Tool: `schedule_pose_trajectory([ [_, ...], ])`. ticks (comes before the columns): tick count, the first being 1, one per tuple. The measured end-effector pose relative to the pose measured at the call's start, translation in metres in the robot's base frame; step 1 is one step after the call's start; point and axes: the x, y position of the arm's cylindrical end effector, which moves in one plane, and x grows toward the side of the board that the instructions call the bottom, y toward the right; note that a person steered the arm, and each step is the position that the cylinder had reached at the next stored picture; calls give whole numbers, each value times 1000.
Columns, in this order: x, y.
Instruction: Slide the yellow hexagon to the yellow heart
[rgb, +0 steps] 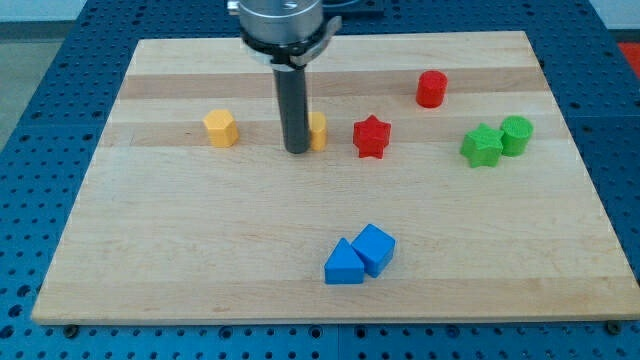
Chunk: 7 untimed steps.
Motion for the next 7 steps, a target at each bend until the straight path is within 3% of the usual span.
schedule_pose_trajectory([
  [1,4,-5],
  [4,21,-160],
  [6,-30,-165],
  [7,-31,-144],
])
